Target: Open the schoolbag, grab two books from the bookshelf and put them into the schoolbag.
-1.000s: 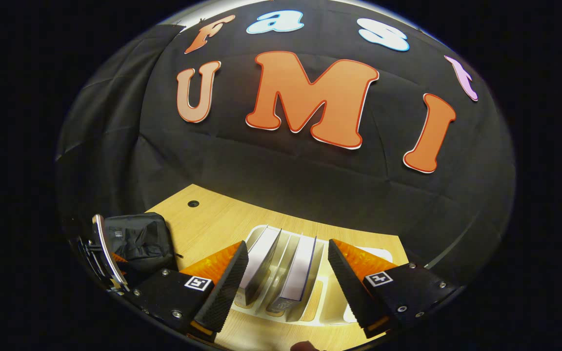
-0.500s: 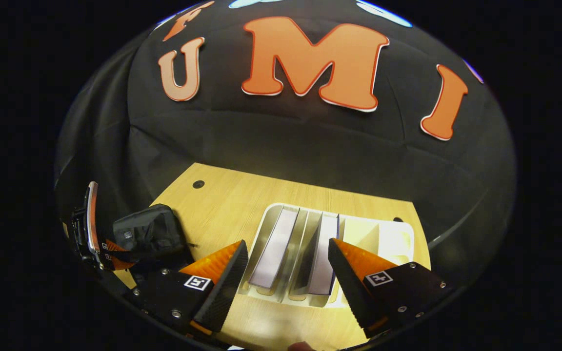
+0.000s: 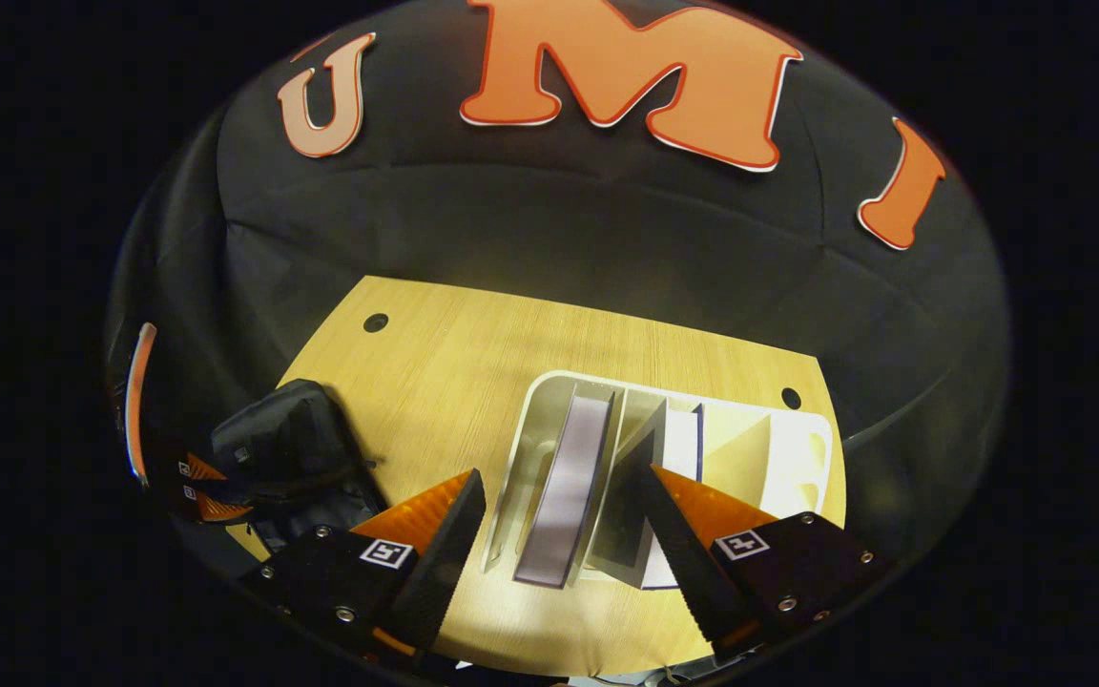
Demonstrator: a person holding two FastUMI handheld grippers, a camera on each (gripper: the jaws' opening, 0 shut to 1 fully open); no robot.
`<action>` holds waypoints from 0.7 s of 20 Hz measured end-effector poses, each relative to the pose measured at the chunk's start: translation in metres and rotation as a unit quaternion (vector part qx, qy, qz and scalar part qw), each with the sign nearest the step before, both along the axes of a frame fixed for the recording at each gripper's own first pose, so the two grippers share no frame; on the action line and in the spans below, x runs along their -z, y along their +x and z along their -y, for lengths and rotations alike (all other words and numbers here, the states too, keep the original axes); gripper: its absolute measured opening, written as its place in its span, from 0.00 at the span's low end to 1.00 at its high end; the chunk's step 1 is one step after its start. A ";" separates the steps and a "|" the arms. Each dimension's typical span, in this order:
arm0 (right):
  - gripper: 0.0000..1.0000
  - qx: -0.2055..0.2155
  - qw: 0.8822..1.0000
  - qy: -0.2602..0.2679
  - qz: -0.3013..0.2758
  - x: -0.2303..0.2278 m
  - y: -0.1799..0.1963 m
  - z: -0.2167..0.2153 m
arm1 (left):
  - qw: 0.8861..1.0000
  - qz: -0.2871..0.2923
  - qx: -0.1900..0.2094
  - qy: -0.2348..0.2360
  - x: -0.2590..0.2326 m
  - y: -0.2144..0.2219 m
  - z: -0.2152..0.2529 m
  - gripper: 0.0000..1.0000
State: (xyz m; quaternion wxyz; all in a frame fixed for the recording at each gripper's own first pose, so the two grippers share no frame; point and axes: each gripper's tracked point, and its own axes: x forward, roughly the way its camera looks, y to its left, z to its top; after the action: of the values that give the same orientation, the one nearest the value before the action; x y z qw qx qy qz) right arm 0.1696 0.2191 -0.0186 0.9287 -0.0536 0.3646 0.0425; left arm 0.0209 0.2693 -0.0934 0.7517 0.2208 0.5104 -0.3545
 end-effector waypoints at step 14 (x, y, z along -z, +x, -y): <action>0.59 0.075 0.979 0.033 -0.186 0.075 0.022 0.002 | 1.000 0.007 0.010 0.015 -0.013 0.016 -0.012 0.06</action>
State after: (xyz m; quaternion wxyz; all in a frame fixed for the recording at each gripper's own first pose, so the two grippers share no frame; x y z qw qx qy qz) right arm 0.1913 0.2167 -0.0934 0.8465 0.0130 0.5323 -0.0061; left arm 0.0367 0.2809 -0.0807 0.7483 0.2396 0.5078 -0.3531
